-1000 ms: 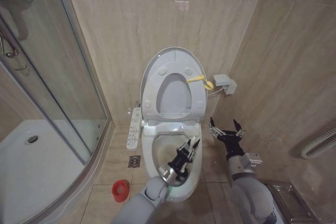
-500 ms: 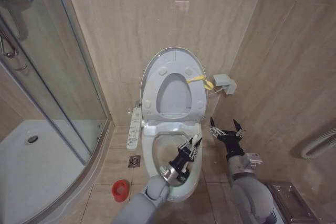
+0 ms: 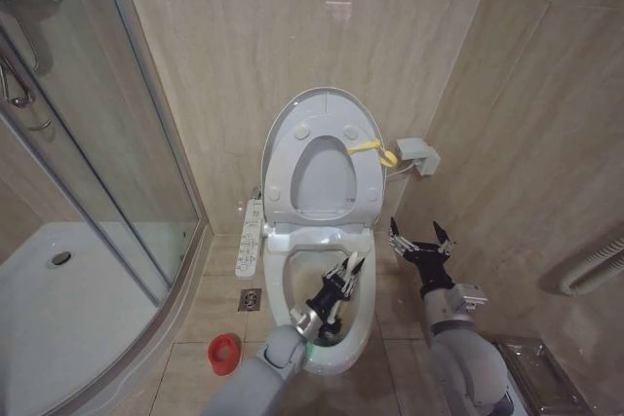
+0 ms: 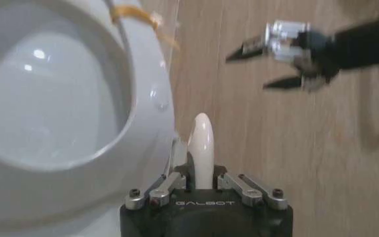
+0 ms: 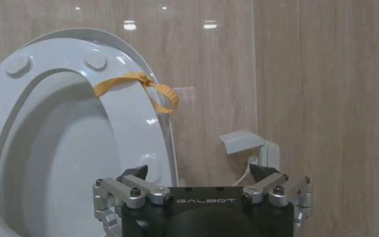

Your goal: Open the toilet lid, clean the toilet bowl with a toilet brush, close the toilet lid, and flush.

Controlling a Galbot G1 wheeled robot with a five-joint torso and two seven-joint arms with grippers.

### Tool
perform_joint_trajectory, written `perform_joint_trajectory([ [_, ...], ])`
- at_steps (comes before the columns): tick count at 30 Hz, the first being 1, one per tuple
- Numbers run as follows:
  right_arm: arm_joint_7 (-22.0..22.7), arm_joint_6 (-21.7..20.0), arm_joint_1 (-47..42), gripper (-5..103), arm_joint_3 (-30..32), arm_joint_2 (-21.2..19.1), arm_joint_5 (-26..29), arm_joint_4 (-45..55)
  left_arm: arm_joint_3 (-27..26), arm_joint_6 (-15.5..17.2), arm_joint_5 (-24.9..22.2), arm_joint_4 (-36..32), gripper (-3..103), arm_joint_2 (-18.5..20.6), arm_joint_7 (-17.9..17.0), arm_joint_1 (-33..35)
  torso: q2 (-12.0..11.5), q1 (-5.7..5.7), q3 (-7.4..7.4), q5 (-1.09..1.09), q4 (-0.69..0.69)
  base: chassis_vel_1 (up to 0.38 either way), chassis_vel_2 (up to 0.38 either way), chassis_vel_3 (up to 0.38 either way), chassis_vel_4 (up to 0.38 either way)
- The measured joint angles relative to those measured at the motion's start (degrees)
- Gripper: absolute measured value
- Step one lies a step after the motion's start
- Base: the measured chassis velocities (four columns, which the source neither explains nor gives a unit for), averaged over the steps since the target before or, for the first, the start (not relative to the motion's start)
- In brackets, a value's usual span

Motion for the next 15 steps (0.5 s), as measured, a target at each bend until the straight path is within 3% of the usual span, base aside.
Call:
perform_joint_trajectory([
  [5, 0.0, 0.0, 0.0, 100, 0.0, 0.0, 0.0, 0.0, 0.2, 0.1, 0.0, 1.0, 21, -0.1, 0.1, 0.3, 0.0, 0.0, 0.0, 0.0, 0.0, 0.0, 0.0, 0.0, 0.0],
  [9, 0.0, 0.0, 0.0, 100, 0.0, 0.0, 0.0, 0.0, -1.2, -1.3, 1.0, 5.9, 21, -0.1, 0.6, -0.1, 0.0, -0.01, -0.01, -0.02, 0.02, 0.0, 0.0, 0.0, 0.0],
  [15, 0.0, 0.0, 0.0, 100, 0.0, 0.0, 0.0, 0.0, -1.9, -1.1, 0.2, 4.6, 21, 0.0, 1.0, -1.1, 0.0, 0.0, 0.0, 0.01, 0.03, 0.0, 0.0, 0.0, 0.0],
])
